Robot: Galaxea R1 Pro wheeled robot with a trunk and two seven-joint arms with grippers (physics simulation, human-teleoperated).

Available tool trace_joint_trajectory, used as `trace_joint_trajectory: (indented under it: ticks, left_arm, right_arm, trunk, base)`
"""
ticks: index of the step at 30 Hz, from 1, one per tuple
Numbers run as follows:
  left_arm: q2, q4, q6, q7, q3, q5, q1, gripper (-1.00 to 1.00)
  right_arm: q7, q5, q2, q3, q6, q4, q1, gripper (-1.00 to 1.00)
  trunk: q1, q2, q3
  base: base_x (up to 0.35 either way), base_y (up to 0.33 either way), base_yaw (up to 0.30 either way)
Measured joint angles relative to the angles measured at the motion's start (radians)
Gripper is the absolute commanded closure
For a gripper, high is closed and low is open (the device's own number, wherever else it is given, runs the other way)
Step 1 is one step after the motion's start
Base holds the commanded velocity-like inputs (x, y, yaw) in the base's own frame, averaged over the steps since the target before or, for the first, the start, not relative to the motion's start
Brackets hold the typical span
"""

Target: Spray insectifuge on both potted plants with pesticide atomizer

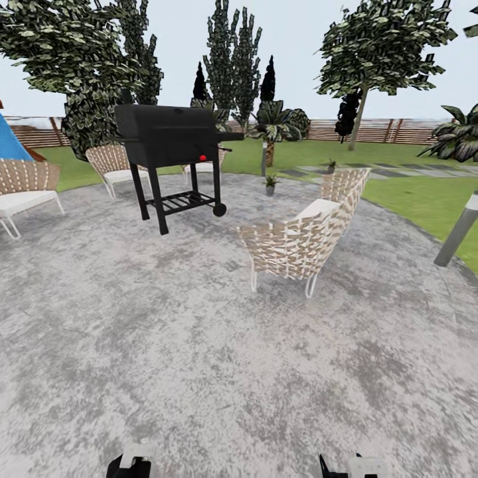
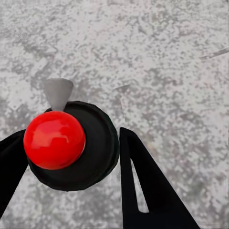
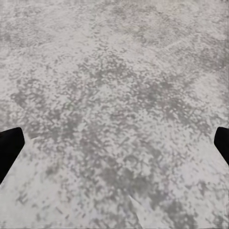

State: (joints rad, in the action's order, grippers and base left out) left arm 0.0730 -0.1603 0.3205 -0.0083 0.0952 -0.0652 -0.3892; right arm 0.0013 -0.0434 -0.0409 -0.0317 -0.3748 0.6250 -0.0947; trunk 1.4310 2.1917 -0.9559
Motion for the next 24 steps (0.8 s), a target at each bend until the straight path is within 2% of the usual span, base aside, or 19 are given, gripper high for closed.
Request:
trace_joint_trajectory:
  ticks: [24]
  left_arm:
    - [-0.001, 0.0, 0.0, 0.0, 0.0, 0.0, 0.0, 1.0]
  right_arm:
    - [0.0, -0.001, 0.001, 0.0, 0.0, 0.0, 0.0, -1.0]
  trunk:
    - [0.0, 0.0, 0.0]
  base:
    - [0.297, 0.164, 0.0]
